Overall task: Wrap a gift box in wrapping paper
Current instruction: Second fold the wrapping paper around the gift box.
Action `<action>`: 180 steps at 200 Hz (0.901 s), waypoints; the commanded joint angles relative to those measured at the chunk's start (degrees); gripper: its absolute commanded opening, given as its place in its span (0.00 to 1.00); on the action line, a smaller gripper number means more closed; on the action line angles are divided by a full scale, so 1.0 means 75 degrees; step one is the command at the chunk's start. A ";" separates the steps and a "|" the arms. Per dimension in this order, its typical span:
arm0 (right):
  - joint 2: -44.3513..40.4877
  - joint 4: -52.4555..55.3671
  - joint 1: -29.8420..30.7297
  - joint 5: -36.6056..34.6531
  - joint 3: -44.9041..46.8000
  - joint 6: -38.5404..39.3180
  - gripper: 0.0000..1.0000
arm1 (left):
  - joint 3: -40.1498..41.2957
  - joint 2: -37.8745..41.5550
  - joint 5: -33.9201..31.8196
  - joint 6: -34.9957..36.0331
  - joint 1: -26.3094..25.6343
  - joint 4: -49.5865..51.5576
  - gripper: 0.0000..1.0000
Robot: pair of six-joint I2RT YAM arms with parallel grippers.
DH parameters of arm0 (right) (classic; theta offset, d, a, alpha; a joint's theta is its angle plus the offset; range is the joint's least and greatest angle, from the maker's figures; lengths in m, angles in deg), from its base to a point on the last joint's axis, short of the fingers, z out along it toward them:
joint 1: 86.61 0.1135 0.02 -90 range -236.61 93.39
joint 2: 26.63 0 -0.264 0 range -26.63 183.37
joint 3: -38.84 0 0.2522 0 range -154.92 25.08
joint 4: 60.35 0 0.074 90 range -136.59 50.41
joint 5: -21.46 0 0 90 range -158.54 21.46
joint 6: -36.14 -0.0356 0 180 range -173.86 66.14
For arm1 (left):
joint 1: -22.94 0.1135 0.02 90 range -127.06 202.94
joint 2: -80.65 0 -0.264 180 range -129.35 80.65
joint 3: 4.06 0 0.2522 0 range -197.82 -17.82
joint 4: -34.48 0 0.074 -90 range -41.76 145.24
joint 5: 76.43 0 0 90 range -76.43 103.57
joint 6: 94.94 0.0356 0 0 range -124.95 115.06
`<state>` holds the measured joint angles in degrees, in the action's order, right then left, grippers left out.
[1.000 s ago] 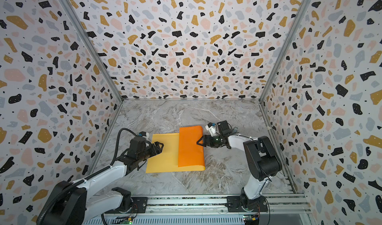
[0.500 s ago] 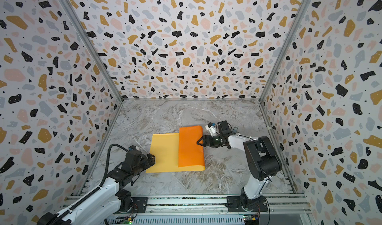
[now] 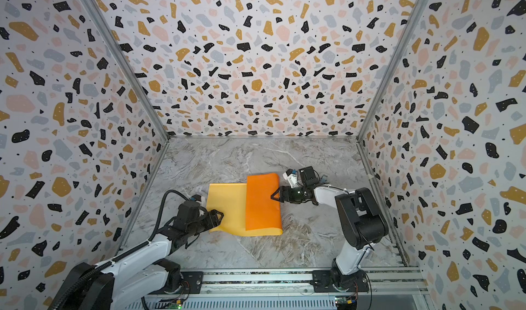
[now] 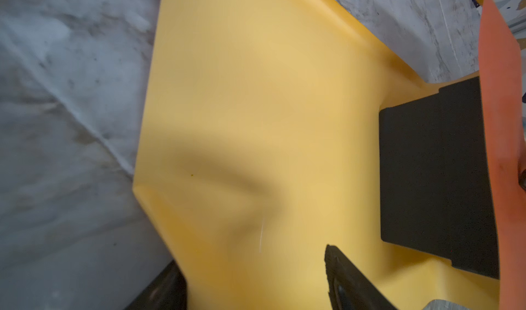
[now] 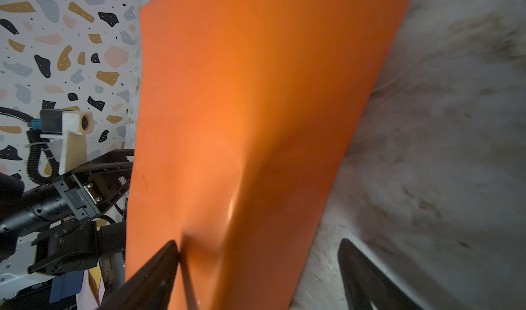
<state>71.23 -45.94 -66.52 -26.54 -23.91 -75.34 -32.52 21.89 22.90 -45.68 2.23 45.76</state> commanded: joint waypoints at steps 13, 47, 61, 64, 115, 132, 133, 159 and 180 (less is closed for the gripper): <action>0.0021 0.0612 0.0034 -0.0584 0.0228 0.0215 0.87 | -0.0081 0.0027 0.0704 0.0060 -0.0028 -0.0270 0.73; 0.0039 0.0591 0.0039 -0.0561 0.0216 0.0215 0.86 | -0.0023 -0.0052 0.1016 -0.0066 -0.0017 -0.0829 0.73; 0.0053 0.0580 0.0057 -0.0570 0.0233 0.0220 0.87 | -0.0076 0.0005 0.0983 -0.0021 0.0035 -0.1002 0.75; 0.0053 0.0579 0.0052 -0.0556 0.0228 0.0215 0.87 | -0.0089 0.0014 0.0978 -0.0003 0.0042 -0.1044 0.75; 0.0034 0.0594 0.0063 -0.0584 0.0206 0.0215 0.86 | -0.0353 -0.0617 0.1204 0.0099 0.0465 -0.1981 0.79; 0.0044 0.0595 0.0069 -0.0599 0.0209 0.0222 0.86 | -0.0479 -0.1058 0.1371 0.0066 0.0683 -0.2230 0.80; 0.0042 0.0594 0.0066 -0.0597 0.0206 0.0224 0.86 | -0.0484 -0.1094 0.1394 0.0065 0.0697 -0.2244 0.79; 0.0044 0.0605 0.0080 -0.0603 0.0215 0.0221 0.86 | -0.0697 -0.1689 0.1808 0.0138 0.1108 -0.2663 0.80; 0.0053 0.0618 0.0096 -0.0614 0.0192 0.0220 0.85 | -0.0820 -0.2073 0.1993 0.0204 0.1374 -0.2972 0.80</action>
<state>71.23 -46.01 -66.47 -26.50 -23.91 -75.29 -36.69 8.58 34.66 -45.72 10.66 29.30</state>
